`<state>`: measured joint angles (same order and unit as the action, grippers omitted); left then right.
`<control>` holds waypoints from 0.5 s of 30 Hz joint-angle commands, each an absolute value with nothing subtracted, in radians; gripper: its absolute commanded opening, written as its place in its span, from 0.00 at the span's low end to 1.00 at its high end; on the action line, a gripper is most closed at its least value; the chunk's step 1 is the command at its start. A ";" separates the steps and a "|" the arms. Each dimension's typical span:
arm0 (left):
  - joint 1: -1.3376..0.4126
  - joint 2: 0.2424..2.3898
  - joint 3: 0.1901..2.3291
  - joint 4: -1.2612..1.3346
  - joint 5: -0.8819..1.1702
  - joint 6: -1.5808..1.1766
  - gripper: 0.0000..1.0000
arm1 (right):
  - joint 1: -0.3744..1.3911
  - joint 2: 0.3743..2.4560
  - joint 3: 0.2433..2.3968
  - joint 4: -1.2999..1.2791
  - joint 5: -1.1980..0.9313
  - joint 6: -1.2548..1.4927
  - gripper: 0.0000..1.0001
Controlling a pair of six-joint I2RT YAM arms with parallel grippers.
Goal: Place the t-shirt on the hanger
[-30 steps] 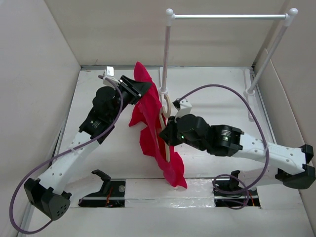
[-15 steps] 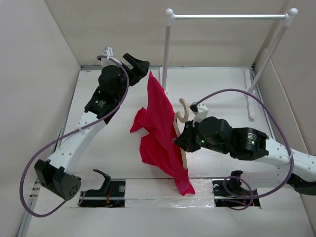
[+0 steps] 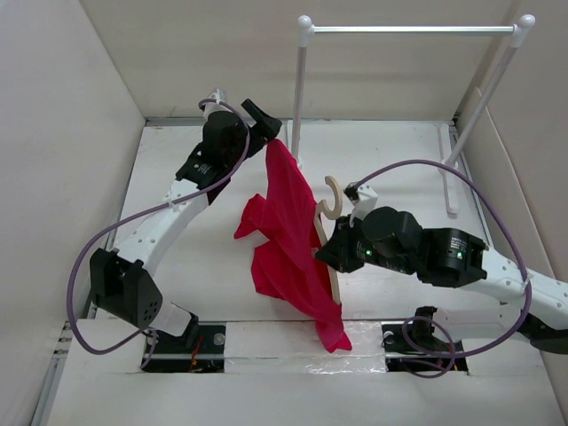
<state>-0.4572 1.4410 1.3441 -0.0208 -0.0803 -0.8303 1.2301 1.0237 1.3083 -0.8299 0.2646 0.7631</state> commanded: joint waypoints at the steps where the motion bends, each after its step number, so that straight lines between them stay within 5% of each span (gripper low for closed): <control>1: -0.454 1.454 1.410 0.058 -0.017 -0.861 0.84 | 1.226 1.009 1.347 -0.758 0.238 0.741 0.00; 5: -0.454 1.470 1.384 0.092 0.037 -0.876 0.75 | 1.226 1.022 1.350 -0.750 0.232 0.739 0.00; 9: -0.445 1.465 1.361 0.123 0.032 -0.885 0.35 | 1.226 1.026 1.356 -0.750 0.238 0.735 0.00; 10: -0.445 1.468 1.361 0.123 0.035 -0.887 0.14 | 1.226 1.028 1.361 -0.750 0.238 0.735 0.00; 12: -0.423 1.468 1.362 0.127 0.041 -0.890 0.00 | 1.226 1.031 1.365 -0.752 0.238 0.733 0.00; 15: -0.400 1.468 1.367 0.129 0.044 -0.884 0.00 | 1.226 1.029 1.373 -0.764 0.223 0.735 0.00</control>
